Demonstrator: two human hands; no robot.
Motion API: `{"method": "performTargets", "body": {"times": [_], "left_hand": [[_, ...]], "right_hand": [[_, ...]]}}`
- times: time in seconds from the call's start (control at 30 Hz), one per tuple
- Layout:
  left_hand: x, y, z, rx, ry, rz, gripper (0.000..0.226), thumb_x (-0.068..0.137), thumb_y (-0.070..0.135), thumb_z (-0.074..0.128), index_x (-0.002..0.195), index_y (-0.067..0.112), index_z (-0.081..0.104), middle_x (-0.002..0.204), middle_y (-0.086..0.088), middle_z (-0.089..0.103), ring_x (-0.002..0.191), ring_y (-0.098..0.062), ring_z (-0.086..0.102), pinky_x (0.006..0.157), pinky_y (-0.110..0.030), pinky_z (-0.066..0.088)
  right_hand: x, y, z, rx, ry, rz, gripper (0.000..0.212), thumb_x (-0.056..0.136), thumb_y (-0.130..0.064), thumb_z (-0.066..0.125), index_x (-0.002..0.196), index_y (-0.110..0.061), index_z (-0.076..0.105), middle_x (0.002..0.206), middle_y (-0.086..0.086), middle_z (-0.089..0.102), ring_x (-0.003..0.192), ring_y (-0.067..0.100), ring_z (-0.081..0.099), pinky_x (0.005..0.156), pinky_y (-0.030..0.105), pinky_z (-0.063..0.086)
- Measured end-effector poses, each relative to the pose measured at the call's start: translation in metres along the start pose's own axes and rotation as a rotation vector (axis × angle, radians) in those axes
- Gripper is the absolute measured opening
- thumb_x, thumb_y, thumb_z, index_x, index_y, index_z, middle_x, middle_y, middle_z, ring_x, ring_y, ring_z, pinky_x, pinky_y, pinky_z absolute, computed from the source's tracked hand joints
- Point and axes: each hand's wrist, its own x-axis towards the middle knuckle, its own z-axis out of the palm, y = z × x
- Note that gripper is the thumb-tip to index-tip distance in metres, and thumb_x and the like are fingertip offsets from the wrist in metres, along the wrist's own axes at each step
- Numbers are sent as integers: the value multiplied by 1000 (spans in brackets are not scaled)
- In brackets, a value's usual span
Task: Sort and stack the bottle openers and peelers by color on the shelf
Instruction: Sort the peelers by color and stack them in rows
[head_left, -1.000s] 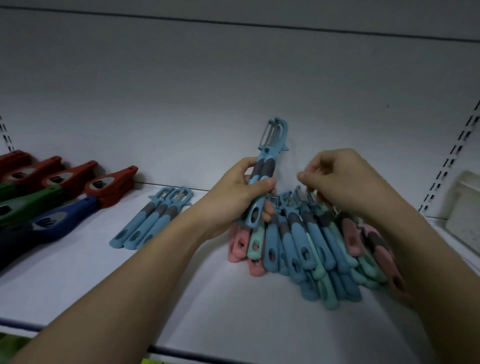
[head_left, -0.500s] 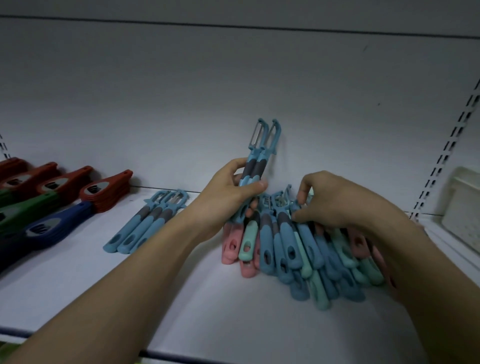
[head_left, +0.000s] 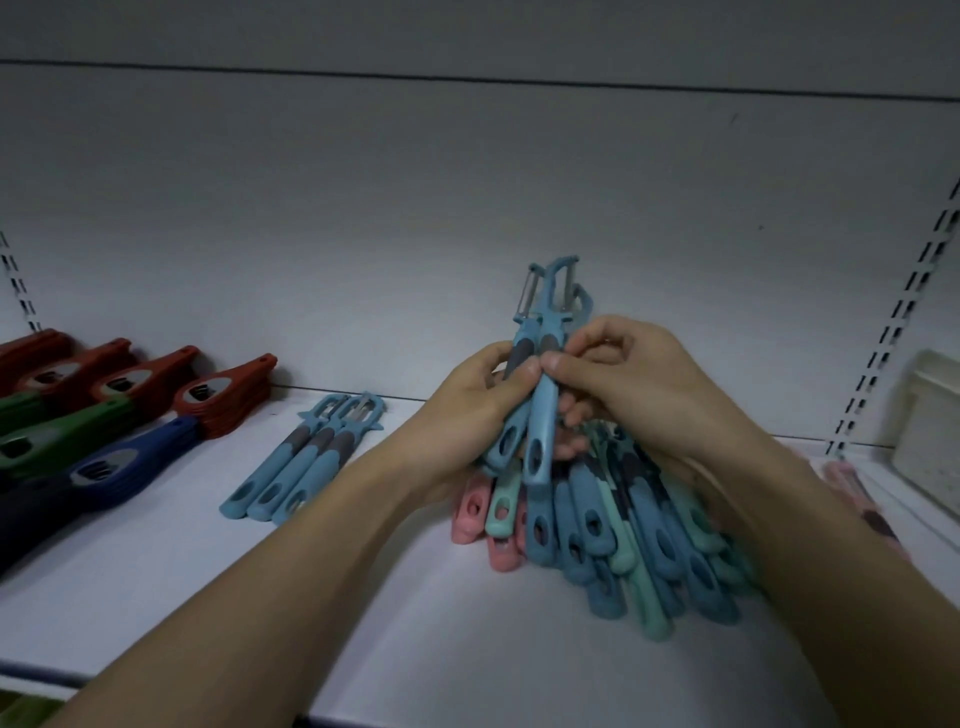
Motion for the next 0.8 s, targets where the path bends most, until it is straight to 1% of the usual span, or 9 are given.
{"method": "performTargets", "body": {"times": [0.13,0.2,0.27,0.33,0.47,0.6,0.67,0.73,0.8], "left_hand": [[0,1,0,27,0,-1,32,101,23,50,129,6,50,73,-13,64,55,-21,64,51,-29,57],[1,2,-2,23,-20,2,39,94,29,59,126,8,52,76,-13,61,53,-18,62,49,-27,55],[0,2,-2,15,-97,-2,63,78,39,70,129,9,50,83,-14,59,56,-17,59,50,-25,52],[-1,2,-4,17,-168,-9,72,74,31,76,136,9,46,91,-13,61,61,-17,58,52,-24,51],[-2,1,-5,82,-128,-10,53,90,-5,63,137,10,45,80,-8,66,56,-16,57,49,-24,49],[2,4,-6,143,23,60,41,94,-3,58,130,11,46,99,-12,66,50,-19,51,43,-27,44],[3,3,-10,173,90,81,35,93,2,62,124,10,45,86,-12,60,48,-17,46,42,-26,42],[4,2,-12,223,122,80,29,90,2,67,108,7,46,68,-7,51,46,-16,42,41,-25,40],[3,2,-14,254,141,47,30,86,1,71,99,10,45,62,-7,46,44,-15,40,39,-23,38]], "right_hand": [[1,4,1,-72,29,-39,14,86,-17,73,88,-4,66,70,7,68,55,10,60,50,19,49],[1,2,-3,-132,47,-62,15,85,-23,74,83,-9,69,64,-2,67,52,6,56,46,17,44],[1,2,-6,-149,61,-83,15,85,-23,74,81,-9,70,57,-7,64,49,4,53,45,15,41],[1,1,-6,-179,52,-91,16,86,-22,74,82,-7,70,57,-5,62,47,5,52,44,16,41],[3,2,-12,-257,26,-78,22,92,-27,67,79,-10,69,70,5,67,53,11,54,48,22,42],[1,-2,-22,-467,16,13,39,97,-38,57,71,-11,66,60,-2,65,49,10,53,51,25,41],[-1,0,-22,-689,-61,101,40,94,-42,60,70,-10,66,57,-3,66,45,8,52,53,26,42],[-2,3,-16,-839,-103,169,38,88,-46,68,75,-10,66,68,1,70,56,12,59,58,28,48],[-4,5,-8,-984,-121,197,38,80,-49,73,81,-13,62,79,2,67,70,14,61,61,29,48]]}}
